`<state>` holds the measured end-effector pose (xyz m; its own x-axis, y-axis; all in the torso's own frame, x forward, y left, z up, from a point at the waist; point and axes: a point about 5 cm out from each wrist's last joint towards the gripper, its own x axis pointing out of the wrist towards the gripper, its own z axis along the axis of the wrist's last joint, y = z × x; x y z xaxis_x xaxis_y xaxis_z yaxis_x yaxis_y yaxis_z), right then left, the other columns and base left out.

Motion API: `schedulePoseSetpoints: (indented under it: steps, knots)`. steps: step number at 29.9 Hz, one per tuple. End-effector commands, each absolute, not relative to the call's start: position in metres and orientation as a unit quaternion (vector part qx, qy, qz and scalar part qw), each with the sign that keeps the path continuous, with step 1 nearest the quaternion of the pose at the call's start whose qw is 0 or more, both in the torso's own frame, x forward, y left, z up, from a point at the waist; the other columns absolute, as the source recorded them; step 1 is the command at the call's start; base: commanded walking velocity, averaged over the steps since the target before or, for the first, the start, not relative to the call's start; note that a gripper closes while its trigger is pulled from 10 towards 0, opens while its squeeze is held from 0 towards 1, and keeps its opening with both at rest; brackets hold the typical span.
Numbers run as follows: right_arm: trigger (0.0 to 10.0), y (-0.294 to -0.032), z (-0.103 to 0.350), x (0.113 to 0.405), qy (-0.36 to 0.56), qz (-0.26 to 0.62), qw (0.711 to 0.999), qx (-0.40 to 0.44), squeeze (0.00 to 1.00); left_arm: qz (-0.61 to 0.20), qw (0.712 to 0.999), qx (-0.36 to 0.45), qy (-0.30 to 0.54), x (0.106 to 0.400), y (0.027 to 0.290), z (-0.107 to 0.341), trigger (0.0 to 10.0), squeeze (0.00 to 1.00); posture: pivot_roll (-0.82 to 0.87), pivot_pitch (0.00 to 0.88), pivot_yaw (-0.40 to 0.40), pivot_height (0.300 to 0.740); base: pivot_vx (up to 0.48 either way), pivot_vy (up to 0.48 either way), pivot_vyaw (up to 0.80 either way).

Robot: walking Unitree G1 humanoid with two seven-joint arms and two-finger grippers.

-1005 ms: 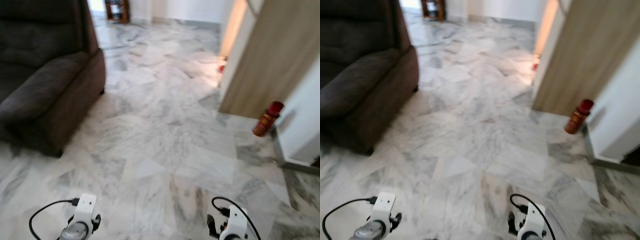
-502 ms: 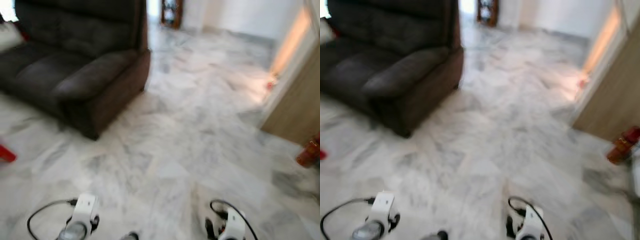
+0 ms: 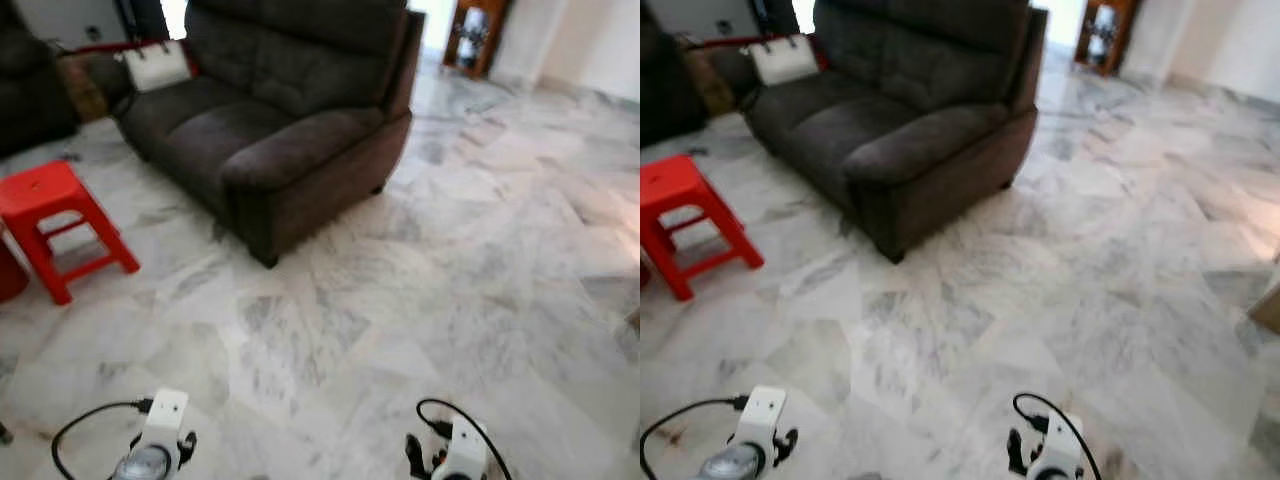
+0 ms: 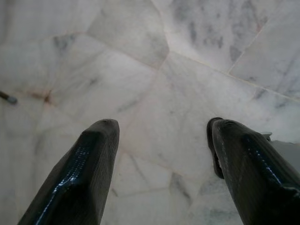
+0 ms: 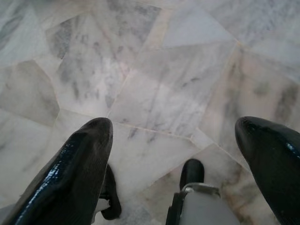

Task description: Picking trash to rubbish bin

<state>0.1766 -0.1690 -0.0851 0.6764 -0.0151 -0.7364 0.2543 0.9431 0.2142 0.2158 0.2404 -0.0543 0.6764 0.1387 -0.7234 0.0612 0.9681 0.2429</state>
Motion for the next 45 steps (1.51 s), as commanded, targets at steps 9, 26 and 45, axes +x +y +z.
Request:
schedulePoseSetpoints:
  steps: [9, 26, 45]
  knots:
    - [10.0, -0.1711, -0.0863, 0.1737, 0.401, -0.07, 0.902, 0.144, 0.0, 0.013, 0.91, 0.119, 0.397, 0.218, 0.2336, -0.0546, 10.0, 0.0, 0.12, 0.033, -0.007, 0.74, 0.0, 0.0, 0.8]
    - [10.0, -0.1682, -0.0872, 0.172, 0.403, -0.064, 0.901, 0.144, 0.0, 0.015, 0.913, 0.115, 0.392, 0.2193, 0.2335, -0.0536, 10.0, 0.0, 0.12, 0.068, -0.011, 0.74, 0.0, 0.0, 0.8]
    - [10.0, -0.167, -0.0863, 0.1744, 0.399, -0.067, 0.902, 0.152, 0.0, 0.011, 0.915, 0.11, 0.387, 0.2211, 0.2298, -0.0532, 10.0, 0.0, 0.12, 0.098, -0.013, 0.74, 0.0, 0.0, 0.64]
